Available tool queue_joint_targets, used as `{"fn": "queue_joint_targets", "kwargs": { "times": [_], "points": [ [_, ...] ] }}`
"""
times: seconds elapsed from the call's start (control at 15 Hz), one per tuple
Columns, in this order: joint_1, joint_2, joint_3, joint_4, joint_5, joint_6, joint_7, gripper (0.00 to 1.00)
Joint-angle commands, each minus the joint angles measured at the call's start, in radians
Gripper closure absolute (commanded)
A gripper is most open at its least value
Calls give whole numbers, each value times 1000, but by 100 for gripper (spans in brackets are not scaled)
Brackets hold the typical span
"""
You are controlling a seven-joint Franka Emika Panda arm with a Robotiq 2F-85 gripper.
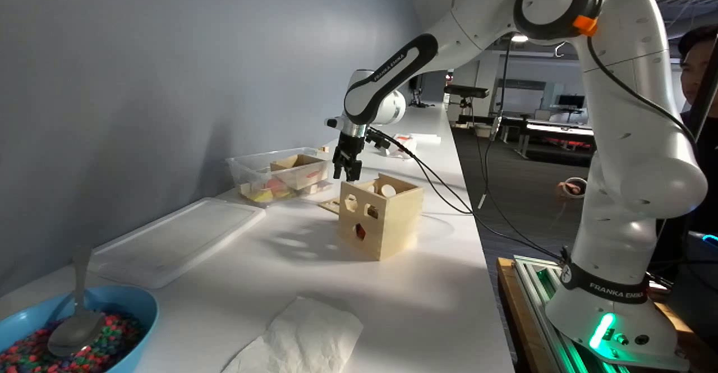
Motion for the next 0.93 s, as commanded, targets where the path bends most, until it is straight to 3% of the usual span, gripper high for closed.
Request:
{"fn": "queue_joint_targets", "kwargs": {
  "times": [0.0, 0.4, 0.6, 0.87],
  "points": [
    [-33, 117, 26, 126, -35, 8, 12, 0],
    [-79, 214, 33, 339, -77, -101, -3, 0],
    [-133, 179, 115, 321, -19, -182, -190, 0],
    [-134, 189, 152, 294, -17, -209, -323, 0]
  ]
}}
